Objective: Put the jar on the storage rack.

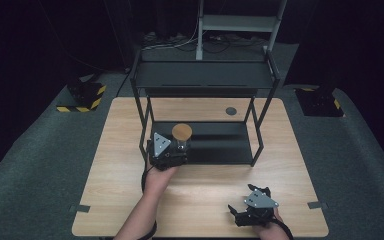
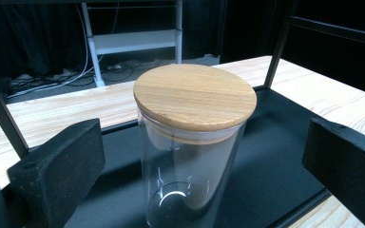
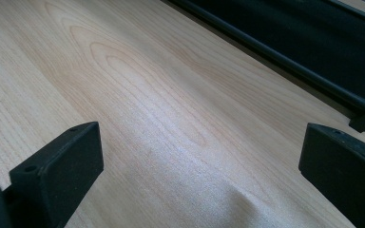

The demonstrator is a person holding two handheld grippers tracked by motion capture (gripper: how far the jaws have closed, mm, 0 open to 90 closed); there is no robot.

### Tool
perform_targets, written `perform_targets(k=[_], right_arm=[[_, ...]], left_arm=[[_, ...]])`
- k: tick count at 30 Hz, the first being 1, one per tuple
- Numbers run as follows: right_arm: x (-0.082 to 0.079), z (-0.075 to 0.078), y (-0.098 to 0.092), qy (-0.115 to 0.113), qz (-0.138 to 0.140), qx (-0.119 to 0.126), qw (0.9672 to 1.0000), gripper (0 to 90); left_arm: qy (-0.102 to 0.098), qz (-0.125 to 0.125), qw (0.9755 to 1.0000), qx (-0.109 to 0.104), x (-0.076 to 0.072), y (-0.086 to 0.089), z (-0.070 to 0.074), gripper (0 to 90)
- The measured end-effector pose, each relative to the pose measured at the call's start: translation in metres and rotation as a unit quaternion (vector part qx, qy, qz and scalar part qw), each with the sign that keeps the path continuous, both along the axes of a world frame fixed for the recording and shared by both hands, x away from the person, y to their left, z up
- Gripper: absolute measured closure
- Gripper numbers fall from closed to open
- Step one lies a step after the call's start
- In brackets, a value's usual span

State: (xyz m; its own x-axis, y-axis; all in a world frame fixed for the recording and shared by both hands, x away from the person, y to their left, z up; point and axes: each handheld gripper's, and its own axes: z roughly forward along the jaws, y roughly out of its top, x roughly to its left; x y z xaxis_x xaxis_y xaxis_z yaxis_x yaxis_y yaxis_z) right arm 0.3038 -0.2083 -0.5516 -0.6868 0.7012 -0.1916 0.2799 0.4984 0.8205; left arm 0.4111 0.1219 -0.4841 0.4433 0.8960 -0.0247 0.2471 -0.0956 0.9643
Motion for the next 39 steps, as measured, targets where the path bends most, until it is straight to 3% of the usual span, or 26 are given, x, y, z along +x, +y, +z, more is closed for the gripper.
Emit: perform_targets(k=[19, 39], right_arm=[[0.0, 0.0, 0.0, 0.002, 0.0, 0.001, 1.0, 0.0], [0.0, 0.0, 0.0, 0.002, 0.0, 0.001, 1.0, 0.0]], left_arm=[[0.001, -0.003, 1.0, -0.006, -0.007, 0.004, 0.0, 0.7], [-0.011, -0.005, 0.9999, -0.005, -0.016, 0.009, 0.002, 0.5]])
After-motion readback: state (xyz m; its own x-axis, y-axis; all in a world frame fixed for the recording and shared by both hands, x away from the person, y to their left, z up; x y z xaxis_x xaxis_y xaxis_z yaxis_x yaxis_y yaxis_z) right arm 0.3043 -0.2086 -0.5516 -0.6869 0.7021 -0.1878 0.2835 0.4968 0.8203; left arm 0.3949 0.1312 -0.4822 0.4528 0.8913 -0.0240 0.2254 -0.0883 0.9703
